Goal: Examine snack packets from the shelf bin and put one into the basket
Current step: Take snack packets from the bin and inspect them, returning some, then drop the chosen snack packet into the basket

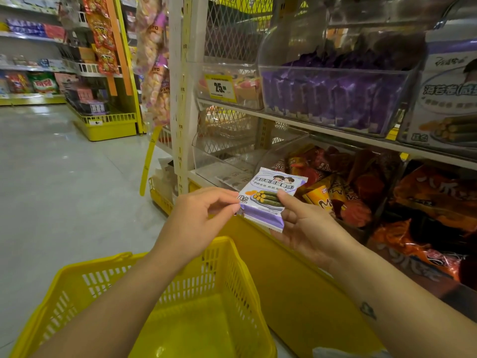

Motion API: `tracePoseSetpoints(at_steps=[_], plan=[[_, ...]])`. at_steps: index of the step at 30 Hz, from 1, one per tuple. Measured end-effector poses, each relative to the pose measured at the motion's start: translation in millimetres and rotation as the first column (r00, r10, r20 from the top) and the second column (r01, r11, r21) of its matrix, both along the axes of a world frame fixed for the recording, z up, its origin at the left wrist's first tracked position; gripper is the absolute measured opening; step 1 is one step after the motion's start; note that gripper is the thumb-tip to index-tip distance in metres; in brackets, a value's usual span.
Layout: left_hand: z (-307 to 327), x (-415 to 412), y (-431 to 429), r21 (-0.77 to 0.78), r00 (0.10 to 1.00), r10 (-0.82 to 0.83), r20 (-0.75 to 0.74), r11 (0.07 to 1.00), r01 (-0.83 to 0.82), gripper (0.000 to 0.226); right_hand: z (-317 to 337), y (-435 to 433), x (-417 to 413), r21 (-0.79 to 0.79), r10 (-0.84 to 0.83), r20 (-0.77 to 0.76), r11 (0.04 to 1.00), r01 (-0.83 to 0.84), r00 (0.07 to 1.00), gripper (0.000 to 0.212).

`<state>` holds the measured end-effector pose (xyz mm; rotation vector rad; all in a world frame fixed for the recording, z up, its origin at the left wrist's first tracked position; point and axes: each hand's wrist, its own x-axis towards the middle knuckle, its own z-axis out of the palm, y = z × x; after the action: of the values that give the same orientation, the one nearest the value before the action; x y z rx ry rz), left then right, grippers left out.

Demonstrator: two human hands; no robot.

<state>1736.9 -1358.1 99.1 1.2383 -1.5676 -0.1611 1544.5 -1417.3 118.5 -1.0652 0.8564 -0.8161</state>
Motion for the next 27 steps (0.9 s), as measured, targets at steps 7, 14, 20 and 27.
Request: tracePoseSetpoints(at_steps=[7,14,20,27], plan=[[-17.7,8.2,2.5,0.200,0.978,0.064,-0.198,0.979,-0.023,0.015,-14.2,0.3,13.4,0.025,0.012,-0.148,1.000,-0.008,0.989,0.039],[-55.2,30.8,5.3,0.377,0.981,0.085,-0.177,0.926,-0.012,0.025,-45.9,-8.9,37.7,0.127,0.124,-0.367,0.988,-0.083,0.922,0.041],[-94.6,48.7,6.4,0.441,0.986,0.133,-0.098,0.894,-0.076,0.024,-93.0,-27.5,55.8,0.184,0.345,-0.652,0.936,-0.300,0.676,0.037],[-161.2,80.6,-0.6,0.609,0.956,0.288,0.052,0.749,-0.259,0.015,-155.0,-57.6,62.4,0.104,0.007,-0.993,0.535,-0.838,-0.119,0.059]])
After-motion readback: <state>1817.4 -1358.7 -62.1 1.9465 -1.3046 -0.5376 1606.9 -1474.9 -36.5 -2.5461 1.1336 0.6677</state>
